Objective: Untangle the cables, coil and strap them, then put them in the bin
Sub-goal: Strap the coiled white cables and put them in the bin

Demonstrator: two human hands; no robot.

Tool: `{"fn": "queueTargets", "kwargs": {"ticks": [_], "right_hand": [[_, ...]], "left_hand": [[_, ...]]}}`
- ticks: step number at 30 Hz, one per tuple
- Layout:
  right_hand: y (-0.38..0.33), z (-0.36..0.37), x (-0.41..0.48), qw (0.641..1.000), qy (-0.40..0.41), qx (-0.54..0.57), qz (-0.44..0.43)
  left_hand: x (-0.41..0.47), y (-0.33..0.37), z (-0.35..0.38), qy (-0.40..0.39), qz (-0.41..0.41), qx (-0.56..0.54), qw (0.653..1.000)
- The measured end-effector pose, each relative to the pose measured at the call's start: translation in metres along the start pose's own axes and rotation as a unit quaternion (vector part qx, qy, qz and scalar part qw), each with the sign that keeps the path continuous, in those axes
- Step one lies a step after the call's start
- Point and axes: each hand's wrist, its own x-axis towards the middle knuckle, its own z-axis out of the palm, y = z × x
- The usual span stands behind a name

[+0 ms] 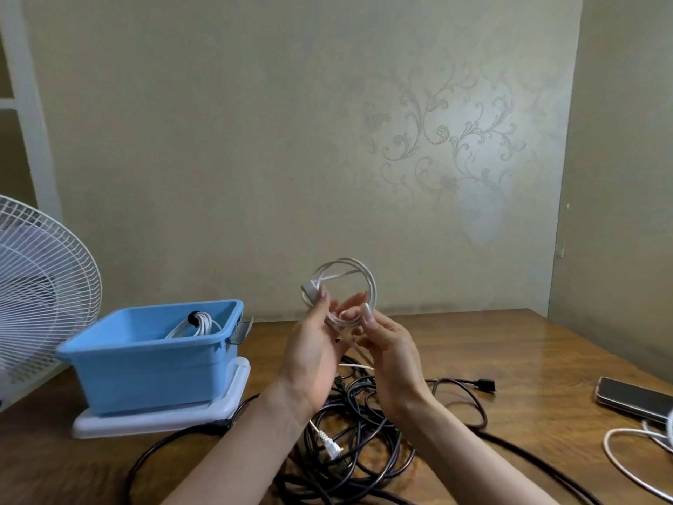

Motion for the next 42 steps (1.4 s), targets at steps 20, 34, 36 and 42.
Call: {"fn": "queueTargets", "kwargs": {"ticks": [20, 34, 36, 42], "right_hand": [[-0.007, -0.089, 0.036, 0.726, 0.145, -0.665, -0.101], [-0.025, -0.033, 0.032, 0.95, -0.238, -0.199, 0.031], [-0.023, -0.029, 0.032, 0.951, -0.214, -0.221, -0.013], [-0.022, -0.025, 0.03, 0.939, -0.158, -0.301, -0.043]], "left_hand": [[0.021, 0.068, -0.062, -0.132, -0.067, 0.16, 0.976], [0.01, 0.036, -0.03, -0.153, -0.009, 0.457, 0.876], [0.01, 0.034, -0.03, -0.108, 0.076, 0.56, 0.818], [0.013, 0.035, -0.033, -0.106, 0.157, 0.664, 0.723]]}}
